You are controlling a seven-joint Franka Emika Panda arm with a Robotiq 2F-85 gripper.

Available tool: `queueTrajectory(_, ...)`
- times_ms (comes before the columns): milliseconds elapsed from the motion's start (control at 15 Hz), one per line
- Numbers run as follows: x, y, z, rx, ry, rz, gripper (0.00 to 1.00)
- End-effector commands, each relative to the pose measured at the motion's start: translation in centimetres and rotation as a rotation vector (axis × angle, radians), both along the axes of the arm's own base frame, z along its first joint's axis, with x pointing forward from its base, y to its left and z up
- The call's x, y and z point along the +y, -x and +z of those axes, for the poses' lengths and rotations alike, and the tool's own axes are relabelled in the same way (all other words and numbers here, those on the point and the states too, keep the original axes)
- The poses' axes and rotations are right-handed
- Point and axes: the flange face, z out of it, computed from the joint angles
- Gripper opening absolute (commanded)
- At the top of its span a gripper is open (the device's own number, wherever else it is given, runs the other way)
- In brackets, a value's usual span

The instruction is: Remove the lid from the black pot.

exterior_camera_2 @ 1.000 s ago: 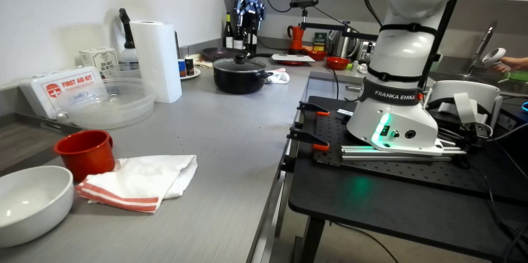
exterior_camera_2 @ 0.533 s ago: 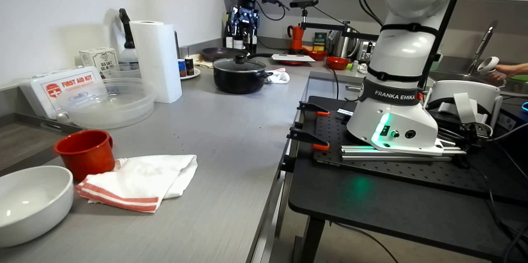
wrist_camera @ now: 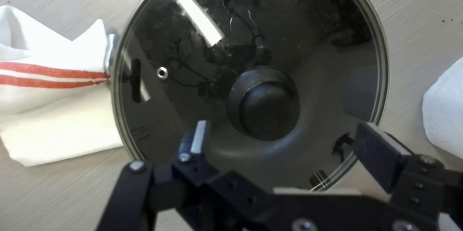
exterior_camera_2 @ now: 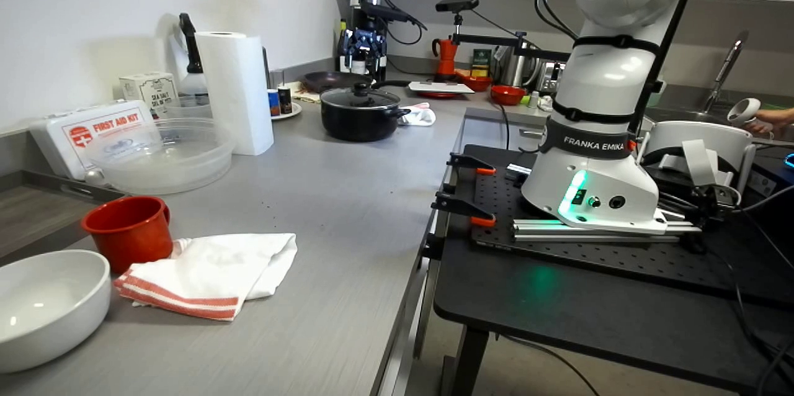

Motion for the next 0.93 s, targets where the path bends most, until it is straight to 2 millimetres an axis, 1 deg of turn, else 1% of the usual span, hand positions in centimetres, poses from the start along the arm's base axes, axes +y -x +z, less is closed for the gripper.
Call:
queueTrajectory(0, -0.1, -1.3, -2.0, 0.015, -0.003, -0.005, 1.00)
queueTrajectory(133, 0.1, -1.5, -2.9, 0.024, -0.005, -0.001, 1.00)
queueTrajectory(333, 0.2, -1.7, -3.7, 0.037, -0.003, -0.001, 1.00)
queueTrajectory(600, 0.0, -1.7, -3.9, 0.038, -0.001, -0.005, 1.00)
queueTrajectory(667, 0.0, -1.7, -3.9, 0.037, 0.000, -0.005, 0.75)
queueTrajectory(733, -0.1, -1.7, -3.8, 0.035, 0.001, -0.006, 0.74)
queueTrajectory(800, -0.2, -1.7, -3.7, 0.033, 0.002, -0.006, 0.68)
queueTrajectory(867, -0.2, -1.7, -3.7, 0.032, 0.003, -0.007, 0.60)
